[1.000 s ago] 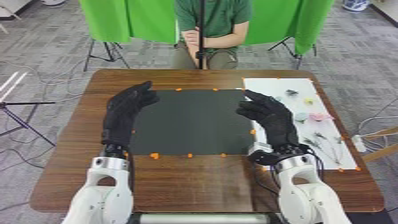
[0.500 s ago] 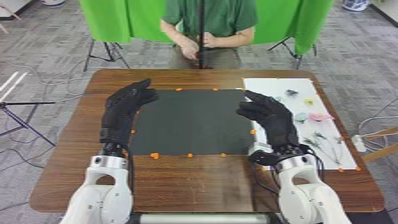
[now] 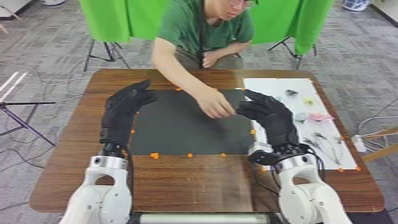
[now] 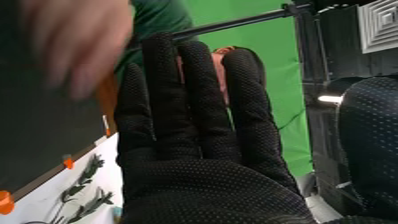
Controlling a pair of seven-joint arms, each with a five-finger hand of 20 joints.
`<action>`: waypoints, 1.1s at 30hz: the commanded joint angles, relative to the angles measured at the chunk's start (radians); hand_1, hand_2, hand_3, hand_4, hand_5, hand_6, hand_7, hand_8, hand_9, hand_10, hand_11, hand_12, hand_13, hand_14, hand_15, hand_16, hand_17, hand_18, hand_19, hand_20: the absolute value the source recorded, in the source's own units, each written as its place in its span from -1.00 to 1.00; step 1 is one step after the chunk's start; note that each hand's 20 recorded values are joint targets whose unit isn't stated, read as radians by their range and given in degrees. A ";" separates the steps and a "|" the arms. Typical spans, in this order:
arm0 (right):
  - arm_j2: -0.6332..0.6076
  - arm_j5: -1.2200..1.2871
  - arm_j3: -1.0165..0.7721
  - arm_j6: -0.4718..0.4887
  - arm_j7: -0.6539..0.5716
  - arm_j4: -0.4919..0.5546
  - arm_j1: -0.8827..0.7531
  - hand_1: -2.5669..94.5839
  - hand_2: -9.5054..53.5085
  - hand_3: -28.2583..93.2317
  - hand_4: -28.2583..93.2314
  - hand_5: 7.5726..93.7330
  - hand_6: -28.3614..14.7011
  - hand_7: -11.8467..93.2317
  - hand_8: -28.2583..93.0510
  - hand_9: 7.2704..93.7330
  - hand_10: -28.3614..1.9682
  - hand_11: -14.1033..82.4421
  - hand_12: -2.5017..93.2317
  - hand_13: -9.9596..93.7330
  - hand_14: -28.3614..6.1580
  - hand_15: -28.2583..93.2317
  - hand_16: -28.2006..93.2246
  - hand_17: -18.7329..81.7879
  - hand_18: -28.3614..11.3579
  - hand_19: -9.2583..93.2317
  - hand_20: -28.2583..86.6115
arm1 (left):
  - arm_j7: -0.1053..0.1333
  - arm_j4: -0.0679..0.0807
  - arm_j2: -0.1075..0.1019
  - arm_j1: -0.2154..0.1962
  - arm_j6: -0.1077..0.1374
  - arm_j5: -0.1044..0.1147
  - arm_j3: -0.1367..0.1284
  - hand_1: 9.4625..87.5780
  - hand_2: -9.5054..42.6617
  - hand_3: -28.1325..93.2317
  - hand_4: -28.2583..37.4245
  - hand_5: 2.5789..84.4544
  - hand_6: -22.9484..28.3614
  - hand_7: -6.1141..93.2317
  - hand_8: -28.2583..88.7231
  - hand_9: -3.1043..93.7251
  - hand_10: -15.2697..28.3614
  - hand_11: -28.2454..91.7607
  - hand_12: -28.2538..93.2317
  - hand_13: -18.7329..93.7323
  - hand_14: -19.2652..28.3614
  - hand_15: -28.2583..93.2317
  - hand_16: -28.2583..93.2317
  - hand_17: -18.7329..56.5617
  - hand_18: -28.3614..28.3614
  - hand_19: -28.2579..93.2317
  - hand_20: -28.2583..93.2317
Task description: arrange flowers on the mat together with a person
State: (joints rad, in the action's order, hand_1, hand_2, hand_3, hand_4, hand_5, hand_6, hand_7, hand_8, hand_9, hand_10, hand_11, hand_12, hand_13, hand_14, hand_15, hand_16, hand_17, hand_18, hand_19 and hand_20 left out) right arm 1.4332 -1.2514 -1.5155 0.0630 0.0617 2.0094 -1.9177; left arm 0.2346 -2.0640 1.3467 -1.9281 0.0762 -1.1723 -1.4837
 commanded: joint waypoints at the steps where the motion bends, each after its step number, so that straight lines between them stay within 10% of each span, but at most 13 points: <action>1: -0.004 -0.001 0.006 0.008 0.007 0.012 -0.009 -0.69 -0.53 0.72 -0.80 0.08 0.29 -0.50 -0.67 0.22 -0.16 -0.48 -0.55 0.19 -0.23 -0.14 -0.04 -0.23 -0.35 -0.29 0.17 | -0.018 0.009 -0.002 -0.018 0.007 -0.002 -0.002 -0.41 -0.62 0.50 -0.66 0.22 0.07 -0.52 -0.62 0.15 0.38 -0.14 -0.30 0.09 0.64 -0.02 -0.55 -0.23 0.57 -0.14 -0.16; 15: -0.009 0.000 0.005 0.001 0.015 0.010 -0.006 -0.69 -0.53 0.72 -0.80 0.08 0.29 -0.50 -0.67 0.22 -0.15 -0.48 -0.55 0.18 -0.23 -0.15 -0.03 -0.23 -0.35 -0.29 0.18 | -0.023 0.029 -0.011 -0.020 0.012 -0.022 -0.006 -0.41 -0.62 0.50 -0.67 0.23 0.08 -0.52 -0.62 0.15 0.37 -0.14 -0.30 0.09 0.65 -0.02 -0.55 -0.23 0.57 -0.14 -0.16; 33: -0.015 -0.003 -0.013 -0.008 0.023 0.011 -0.009 -0.69 -0.54 0.72 -0.80 0.08 0.29 -0.50 -0.67 0.22 -0.16 -0.48 -0.55 0.18 -0.23 -0.15 -0.04 -0.21 -0.33 -0.31 0.16 | -0.019 0.017 -0.013 -0.045 0.024 -0.006 -0.034 -0.41 -0.62 0.50 -0.67 0.22 0.08 -0.52 -0.62 0.15 0.37 -0.14 -0.30 0.09 0.65 -0.02 -0.55 -0.23 0.57 -0.14 -0.16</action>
State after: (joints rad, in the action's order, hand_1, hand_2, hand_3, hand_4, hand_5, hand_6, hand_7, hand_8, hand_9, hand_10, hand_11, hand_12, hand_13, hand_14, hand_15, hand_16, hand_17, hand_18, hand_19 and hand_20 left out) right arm 1.4191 -1.2504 -1.5281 0.0619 0.0704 2.0113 -1.9177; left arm 0.2220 -2.0486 1.3342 -1.9558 0.0905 -1.1833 -1.5147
